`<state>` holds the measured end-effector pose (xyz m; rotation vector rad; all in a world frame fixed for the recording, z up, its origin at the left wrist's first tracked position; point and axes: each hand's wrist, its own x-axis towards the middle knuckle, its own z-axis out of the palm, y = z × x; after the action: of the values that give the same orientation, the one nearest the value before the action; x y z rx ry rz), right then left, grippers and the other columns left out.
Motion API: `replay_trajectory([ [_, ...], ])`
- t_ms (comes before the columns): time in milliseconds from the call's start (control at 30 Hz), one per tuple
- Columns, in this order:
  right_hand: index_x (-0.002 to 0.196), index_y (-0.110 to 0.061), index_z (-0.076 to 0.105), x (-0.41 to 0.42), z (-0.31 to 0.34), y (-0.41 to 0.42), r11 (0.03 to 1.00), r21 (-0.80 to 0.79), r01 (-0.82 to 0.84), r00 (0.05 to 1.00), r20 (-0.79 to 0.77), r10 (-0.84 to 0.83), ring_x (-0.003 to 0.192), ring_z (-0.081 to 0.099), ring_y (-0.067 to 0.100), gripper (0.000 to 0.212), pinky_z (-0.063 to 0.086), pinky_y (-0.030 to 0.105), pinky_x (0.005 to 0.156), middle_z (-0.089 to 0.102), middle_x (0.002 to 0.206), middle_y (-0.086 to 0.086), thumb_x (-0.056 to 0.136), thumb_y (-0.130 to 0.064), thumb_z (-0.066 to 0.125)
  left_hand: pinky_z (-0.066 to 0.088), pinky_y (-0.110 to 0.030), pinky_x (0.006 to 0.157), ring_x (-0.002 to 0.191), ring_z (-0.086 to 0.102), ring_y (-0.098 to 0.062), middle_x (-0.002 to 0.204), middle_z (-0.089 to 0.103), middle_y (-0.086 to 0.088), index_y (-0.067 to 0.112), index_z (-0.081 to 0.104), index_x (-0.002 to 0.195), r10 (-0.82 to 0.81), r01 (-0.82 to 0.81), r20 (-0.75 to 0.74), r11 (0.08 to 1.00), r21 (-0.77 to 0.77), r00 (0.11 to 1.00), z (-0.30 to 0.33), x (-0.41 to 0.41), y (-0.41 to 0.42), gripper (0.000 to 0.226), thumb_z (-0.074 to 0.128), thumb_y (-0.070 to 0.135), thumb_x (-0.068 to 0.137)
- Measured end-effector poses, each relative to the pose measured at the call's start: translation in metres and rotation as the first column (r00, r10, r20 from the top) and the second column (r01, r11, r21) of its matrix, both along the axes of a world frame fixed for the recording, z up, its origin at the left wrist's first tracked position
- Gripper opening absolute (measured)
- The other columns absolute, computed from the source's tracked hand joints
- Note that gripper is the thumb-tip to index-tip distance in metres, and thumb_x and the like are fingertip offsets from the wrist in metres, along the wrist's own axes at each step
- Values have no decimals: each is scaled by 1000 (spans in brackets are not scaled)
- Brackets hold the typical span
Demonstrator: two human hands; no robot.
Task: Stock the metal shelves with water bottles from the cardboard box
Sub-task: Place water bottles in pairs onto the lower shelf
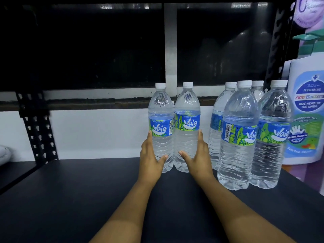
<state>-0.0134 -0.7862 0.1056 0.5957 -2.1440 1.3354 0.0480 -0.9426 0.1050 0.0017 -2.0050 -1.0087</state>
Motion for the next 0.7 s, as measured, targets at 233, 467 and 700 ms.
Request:
replay_trajectory([
  [233,153,-27,-3,9,2,-4,1000,13,12,1000,16,-13,134,33,16,96,33,27,100,32,148,6,87,-35,67,30,-25,108,135,33,-11,150,31,-2,23,12,154,18,-18,-9,999,-46,1000,-1,3,3,97,74,10,81],
  [467,153,-27,-7,14,8,-2,998,60,-1,998,65,-2,137,34,19,95,37,34,101,21,156,2,90,-36,63,33,-21,103,130,31,0,153,28,1,27,11,153,-8,10,23,997,-83,1000,0,8,1,93,72,14,85],
  [700,151,-26,-18,20,17,5,986,156,-64,987,155,40,144,24,23,97,29,39,111,1,162,0,93,-29,60,36,-26,101,144,29,-18,161,17,1,31,0,153,13,7,133,989,-147,991,5,15,-4,97,69,13,86],
])
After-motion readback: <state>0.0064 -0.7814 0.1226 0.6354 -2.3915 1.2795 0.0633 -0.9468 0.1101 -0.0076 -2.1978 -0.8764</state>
